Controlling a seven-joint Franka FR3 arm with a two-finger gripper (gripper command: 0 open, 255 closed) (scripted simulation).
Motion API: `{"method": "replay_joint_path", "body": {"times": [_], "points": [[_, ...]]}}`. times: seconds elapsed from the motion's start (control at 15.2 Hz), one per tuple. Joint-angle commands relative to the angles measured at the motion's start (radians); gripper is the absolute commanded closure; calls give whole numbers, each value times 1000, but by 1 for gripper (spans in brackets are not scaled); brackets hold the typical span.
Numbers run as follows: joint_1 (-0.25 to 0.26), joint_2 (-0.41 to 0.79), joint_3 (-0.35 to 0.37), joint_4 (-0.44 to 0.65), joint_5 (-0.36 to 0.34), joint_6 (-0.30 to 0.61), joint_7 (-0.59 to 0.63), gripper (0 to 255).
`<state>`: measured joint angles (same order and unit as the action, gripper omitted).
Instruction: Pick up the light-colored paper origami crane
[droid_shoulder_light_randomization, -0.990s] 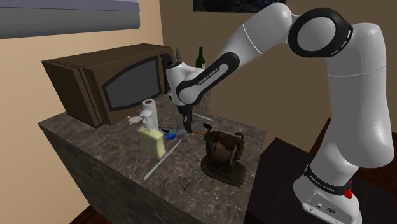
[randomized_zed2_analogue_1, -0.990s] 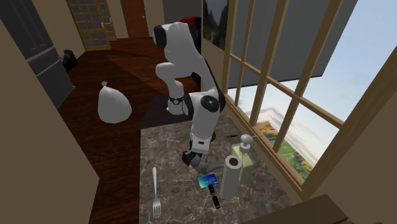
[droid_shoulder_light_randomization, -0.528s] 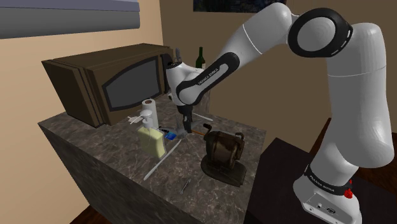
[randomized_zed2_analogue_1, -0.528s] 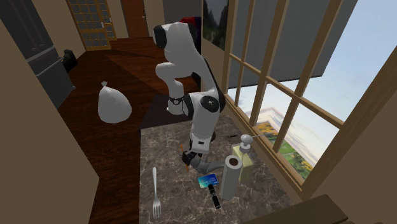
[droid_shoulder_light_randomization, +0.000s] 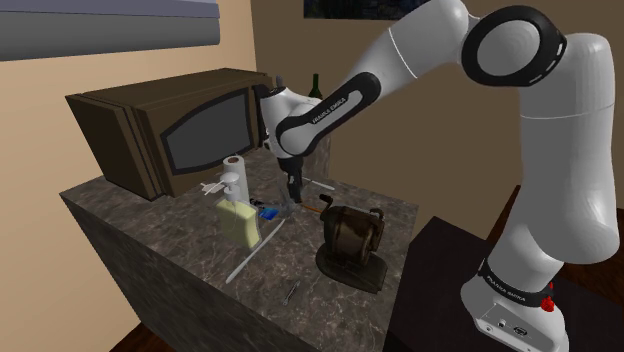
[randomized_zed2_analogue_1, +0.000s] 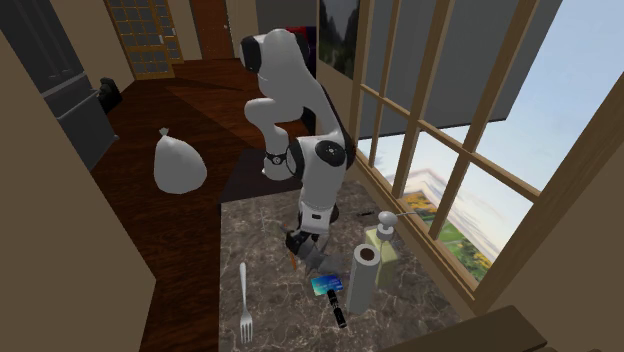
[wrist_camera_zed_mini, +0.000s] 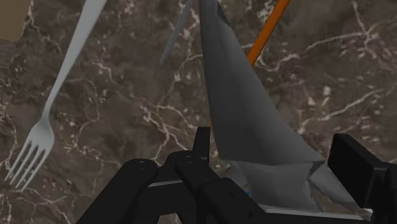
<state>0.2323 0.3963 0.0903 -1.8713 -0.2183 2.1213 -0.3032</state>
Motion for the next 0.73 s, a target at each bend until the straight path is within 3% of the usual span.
{"method": "replay_joint_path", "body": {"times": [0.0,0.66], "points": [[-1,-16,1,8,4,-23,-6,255],[-2,-70,6,44,18,-112,-24,255]]}}
